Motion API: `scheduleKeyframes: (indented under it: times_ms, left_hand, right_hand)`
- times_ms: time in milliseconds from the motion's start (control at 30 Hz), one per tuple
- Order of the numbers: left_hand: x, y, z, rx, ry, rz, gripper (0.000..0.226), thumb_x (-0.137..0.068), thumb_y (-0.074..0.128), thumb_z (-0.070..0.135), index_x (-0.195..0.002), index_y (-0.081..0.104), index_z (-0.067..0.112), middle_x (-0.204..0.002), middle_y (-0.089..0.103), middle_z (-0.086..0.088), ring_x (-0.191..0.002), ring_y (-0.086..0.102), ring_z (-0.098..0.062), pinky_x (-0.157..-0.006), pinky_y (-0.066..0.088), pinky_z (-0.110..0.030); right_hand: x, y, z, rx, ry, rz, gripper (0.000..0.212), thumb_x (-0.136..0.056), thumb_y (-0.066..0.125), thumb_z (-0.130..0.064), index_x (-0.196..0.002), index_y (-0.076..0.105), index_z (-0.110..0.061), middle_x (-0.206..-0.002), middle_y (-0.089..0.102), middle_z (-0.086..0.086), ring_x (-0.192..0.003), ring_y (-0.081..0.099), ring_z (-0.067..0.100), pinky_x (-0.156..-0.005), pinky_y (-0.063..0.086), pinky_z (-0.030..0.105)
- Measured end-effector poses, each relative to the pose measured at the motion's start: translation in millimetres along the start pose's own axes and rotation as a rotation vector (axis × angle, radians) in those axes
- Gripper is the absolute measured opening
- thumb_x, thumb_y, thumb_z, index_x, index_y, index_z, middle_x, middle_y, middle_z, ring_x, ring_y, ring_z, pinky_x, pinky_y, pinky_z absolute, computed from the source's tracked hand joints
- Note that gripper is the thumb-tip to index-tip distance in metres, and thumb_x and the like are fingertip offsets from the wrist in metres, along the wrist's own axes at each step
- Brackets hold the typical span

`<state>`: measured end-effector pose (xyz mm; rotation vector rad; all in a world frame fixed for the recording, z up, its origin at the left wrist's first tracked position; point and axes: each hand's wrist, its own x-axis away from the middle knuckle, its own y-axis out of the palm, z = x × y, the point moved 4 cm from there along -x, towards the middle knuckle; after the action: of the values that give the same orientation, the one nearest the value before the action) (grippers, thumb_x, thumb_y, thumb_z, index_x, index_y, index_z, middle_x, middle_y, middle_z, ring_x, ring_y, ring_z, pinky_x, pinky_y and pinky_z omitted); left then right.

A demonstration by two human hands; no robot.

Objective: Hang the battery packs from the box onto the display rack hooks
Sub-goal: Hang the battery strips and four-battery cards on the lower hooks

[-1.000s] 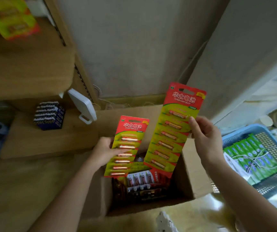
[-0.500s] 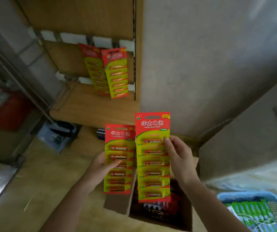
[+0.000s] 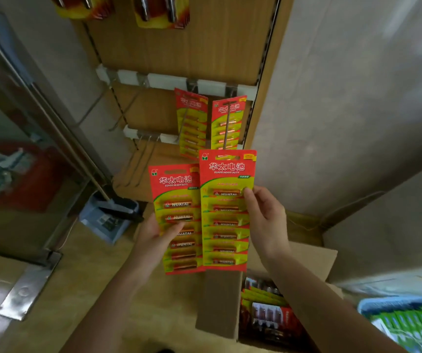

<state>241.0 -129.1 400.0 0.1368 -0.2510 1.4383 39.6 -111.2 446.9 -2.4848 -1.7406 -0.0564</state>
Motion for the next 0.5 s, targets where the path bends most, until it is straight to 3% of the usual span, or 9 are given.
scheduleKeyframes:
  times_ms: [133, 267, 433, 500]
  left_hand:
    - [-24.2, -22.3, 7.7, 0.010, 0.011, -0.059, 0.031, -0.084, 0.063, 0.012, -0.114, 0.056, 0.012, -0.105, 0.069, -0.002, -0.093, 0.068, -0.009, -0.074, 0.052, -0.021]
    - [-42.1, -35.4, 16.5, -0.032, 0.015, -0.182, 0.028, -0.086, 0.062, 0.015, -0.113, 0.056, 0.017, -0.107, 0.070, 0.000, -0.098, 0.067, -0.011, -0.083, 0.052, -0.030]
    - [-52.5, -41.7, 15.3, -0.026, -0.010, -0.211, 0.029, -0.087, 0.059, 0.013, -0.115, 0.053, 0.016, -0.104, 0.068, 0.003, -0.086, 0.067, 0.002, -0.064, 0.052, -0.011]
    - [-56.0, -41.4, 14.6, -0.037, -0.011, -0.212, 0.028, -0.087, 0.059, 0.013, -0.114, 0.053, 0.016, -0.102, 0.067, 0.004, -0.082, 0.067, 0.005, -0.061, 0.051, -0.008]
  right_hand:
    - [-10.3, 22.6, -1.8, 0.003, 0.053, 0.147, 0.020, -0.096, 0.047, -0.025, -0.083, 0.062, -0.020, -0.084, 0.067, -0.001, -0.079, 0.064, 0.013, -0.071, 0.054, 0.032]
    - [-17.7, 31.5, -3.3, 0.090, 0.075, 0.228, 0.021, -0.095, 0.048, -0.026, -0.078, 0.060, -0.026, -0.082, 0.067, -0.003, -0.082, 0.064, 0.017, -0.077, 0.054, 0.040]
    - [-16.1, 22.6, 6.8, 0.231, 0.119, 0.275, 0.024, -0.095, 0.048, -0.028, -0.085, 0.062, -0.011, -0.087, 0.068, 0.009, -0.084, 0.065, 0.027, -0.080, 0.053, 0.047]
    - [-16.5, 20.8, 9.9, 0.231, 0.121, 0.271, 0.021, -0.095, 0.047, -0.027, -0.083, 0.061, -0.018, -0.085, 0.068, 0.002, -0.082, 0.065, 0.021, -0.077, 0.053, 0.041]
